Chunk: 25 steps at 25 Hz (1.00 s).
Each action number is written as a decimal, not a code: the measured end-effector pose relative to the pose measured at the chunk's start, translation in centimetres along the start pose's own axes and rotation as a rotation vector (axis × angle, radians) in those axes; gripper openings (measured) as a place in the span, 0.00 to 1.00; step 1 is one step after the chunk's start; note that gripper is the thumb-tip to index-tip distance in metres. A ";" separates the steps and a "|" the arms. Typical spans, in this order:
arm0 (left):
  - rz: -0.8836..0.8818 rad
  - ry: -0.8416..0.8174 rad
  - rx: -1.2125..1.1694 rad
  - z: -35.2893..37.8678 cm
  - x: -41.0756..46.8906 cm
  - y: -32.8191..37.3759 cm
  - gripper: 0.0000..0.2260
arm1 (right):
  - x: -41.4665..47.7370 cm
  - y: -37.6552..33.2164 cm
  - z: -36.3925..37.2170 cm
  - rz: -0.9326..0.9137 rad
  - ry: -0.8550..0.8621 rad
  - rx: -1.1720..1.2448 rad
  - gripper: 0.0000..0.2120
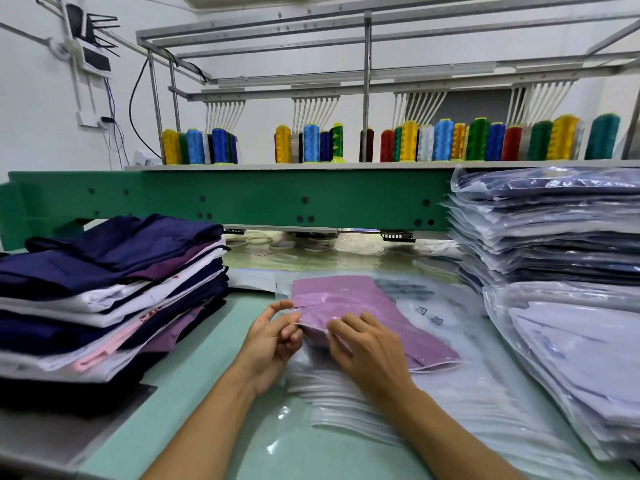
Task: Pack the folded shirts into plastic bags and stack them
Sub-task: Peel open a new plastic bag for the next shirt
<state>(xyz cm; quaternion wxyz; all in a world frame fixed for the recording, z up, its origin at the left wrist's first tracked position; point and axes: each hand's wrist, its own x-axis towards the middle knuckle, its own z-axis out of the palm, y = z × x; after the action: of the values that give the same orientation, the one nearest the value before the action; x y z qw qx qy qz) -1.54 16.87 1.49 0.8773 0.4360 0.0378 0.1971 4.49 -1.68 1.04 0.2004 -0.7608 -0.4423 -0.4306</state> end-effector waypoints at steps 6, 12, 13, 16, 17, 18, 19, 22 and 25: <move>0.116 0.161 -0.148 -1.5 0.8 1.0 0.09 | -0.6 2.4 -0.4 0.187 -0.052 0.077 0.05; 0.142 0.243 -0.176 -2.4 0.7 1.5 0.10 | -1.1 5.2 -1.7 0.322 -0.089 0.036 0.07; 0.142 0.259 -0.177 -2.5 0.7 1.6 0.10 | -1.1 5.7 -1.9 0.354 -0.098 0.034 0.06; 0.151 0.287 -0.172 -2.6 0.7 1.7 0.10 | -1.3 7.0 -2.6 0.430 -0.111 0.053 0.06; 0.153 0.288 -0.174 -2.6 0.7 1.7 0.10 | -1.4 7.2 -2.7 0.449 -0.104 0.070 0.06; 0.153 0.284 -0.178 -2.6 0.7 1.6 0.11 | -1.4 7.3 -2.9 0.467 -0.094 0.092 0.06; 0.154 0.279 -0.184 -2.7 0.6 1.7 0.11 | -1.4 7.4 -3.0 0.484 -0.087 0.112 0.06; 0.160 0.303 -0.215 -3.0 0.7 1.9 0.11 | -1.4 7.6 -3.3 0.506 -0.097 0.133 0.06; 0.175 0.373 -0.264 -3.6 1.0 2.1 0.09 | -1.5 8.2 -3.7 0.537 -0.094 0.148 0.07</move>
<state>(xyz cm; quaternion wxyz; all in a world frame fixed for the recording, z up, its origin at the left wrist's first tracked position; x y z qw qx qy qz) -2.14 21.06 1.02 0.8841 0.2752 0.1352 0.3526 9.34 -9.32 2.42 0.3414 -0.8533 -0.2639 -0.2928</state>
